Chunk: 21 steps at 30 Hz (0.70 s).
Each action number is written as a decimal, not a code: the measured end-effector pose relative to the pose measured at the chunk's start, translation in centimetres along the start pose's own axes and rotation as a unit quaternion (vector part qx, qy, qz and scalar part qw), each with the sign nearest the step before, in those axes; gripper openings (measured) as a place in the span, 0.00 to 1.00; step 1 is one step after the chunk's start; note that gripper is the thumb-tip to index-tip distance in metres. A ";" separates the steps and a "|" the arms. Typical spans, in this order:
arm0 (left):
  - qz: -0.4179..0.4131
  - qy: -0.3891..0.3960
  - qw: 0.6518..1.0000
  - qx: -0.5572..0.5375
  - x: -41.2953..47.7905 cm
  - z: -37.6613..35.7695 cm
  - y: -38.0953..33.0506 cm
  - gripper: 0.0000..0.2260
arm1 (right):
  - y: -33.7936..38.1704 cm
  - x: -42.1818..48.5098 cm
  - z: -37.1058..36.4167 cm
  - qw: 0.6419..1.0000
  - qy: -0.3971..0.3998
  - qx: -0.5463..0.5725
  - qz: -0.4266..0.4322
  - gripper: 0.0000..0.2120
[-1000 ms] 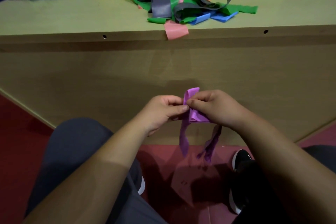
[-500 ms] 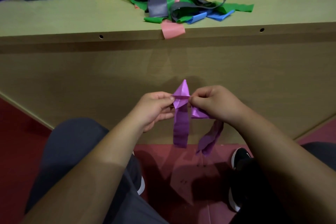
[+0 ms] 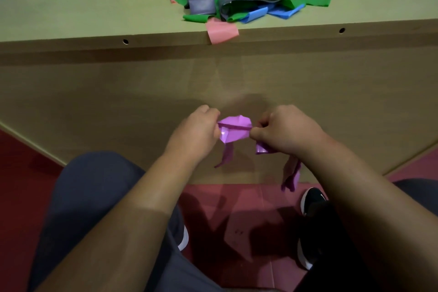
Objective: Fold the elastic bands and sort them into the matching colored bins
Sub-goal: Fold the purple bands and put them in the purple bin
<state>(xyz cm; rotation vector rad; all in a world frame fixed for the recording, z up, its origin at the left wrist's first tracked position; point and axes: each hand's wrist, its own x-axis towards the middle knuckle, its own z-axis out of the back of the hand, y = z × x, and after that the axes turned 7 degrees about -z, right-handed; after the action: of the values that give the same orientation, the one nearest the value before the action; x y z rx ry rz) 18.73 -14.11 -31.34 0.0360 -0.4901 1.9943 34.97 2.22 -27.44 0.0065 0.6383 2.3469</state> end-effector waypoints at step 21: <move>0.232 -0.018 0.692 -0.683 -0.6 2.3 -2.0 0.15 | 0.1 -0.1 0.1 0.977 0.015 0.215 -0.003 0.21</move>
<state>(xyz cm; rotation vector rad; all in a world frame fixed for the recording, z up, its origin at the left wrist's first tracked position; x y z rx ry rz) 20.33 -14.71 -28.72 -1.0652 -2.0491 1.5770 34.98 2.16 -27.33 0.1644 1.1455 2.1624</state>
